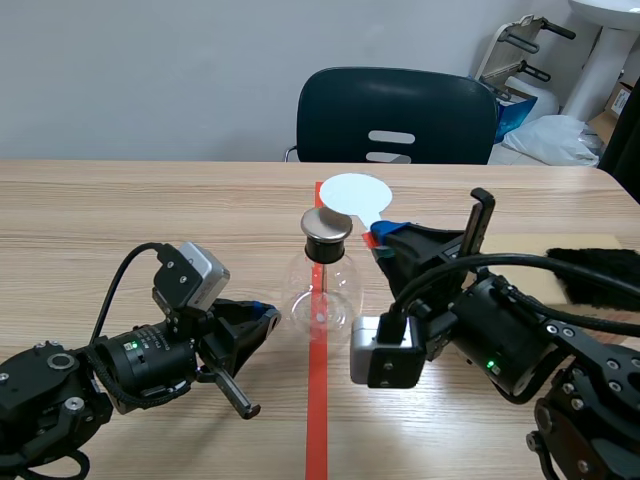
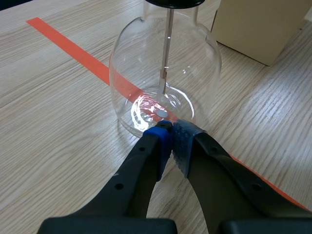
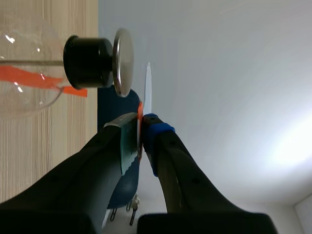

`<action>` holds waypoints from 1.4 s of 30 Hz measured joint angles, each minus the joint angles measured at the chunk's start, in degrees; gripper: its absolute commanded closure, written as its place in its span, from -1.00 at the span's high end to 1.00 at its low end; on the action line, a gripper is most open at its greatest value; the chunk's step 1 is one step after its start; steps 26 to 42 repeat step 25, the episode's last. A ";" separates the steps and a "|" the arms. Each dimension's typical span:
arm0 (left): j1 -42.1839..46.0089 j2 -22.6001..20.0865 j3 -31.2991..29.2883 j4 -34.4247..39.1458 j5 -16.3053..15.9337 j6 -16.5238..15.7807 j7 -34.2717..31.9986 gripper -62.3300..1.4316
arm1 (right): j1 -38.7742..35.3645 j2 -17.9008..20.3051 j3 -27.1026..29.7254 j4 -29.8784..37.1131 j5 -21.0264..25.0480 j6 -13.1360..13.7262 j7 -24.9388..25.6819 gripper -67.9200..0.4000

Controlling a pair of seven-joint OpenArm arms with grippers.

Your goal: Do the electroscope experiment. move the plate toward and away from the electroscope

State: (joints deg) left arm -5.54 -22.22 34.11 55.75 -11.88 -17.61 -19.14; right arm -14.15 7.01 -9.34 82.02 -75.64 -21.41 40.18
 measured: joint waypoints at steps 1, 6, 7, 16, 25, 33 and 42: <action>0.00 0.00 0.00 0.00 0.00 0.00 0.00 -0.84 | 0.00 0.00 0.00 0.00 0.00 0.00 0.61 -0.97; 0.00 0.00 0.00 0.00 0.00 0.00 0.00 -0.84 | 0.00 0.02 0.00 0.00 0.00 0.00 3.39 -0.97; 0.00 0.00 0.00 0.00 0.00 0.00 0.00 -0.84 | 0.00 0.02 0.00 0.00 0.00 0.00 3.91 -0.97; 0.00 0.00 0.00 0.00 0.00 0.00 0.00 -0.84 | 0.00 0.00 0.00 0.00 0.00 0.00 6.29 -0.97; 0.00 0.00 0.00 0.00 0.00 0.00 0.00 -0.84 | 0.00 0.02 0.00 0.00 -0.04 0.00 6.29 -0.97; 0.00 0.00 0.00 0.00 0.00 0.00 0.00 -0.84 | 0.00 0.02 0.00 0.00 -0.04 0.00 6.29 -0.97; 0.00 0.00 0.00 0.00 0.00 0.00 0.00 -0.84 | 0.00 0.02 0.00 0.00 -0.04 0.00 6.29 -0.97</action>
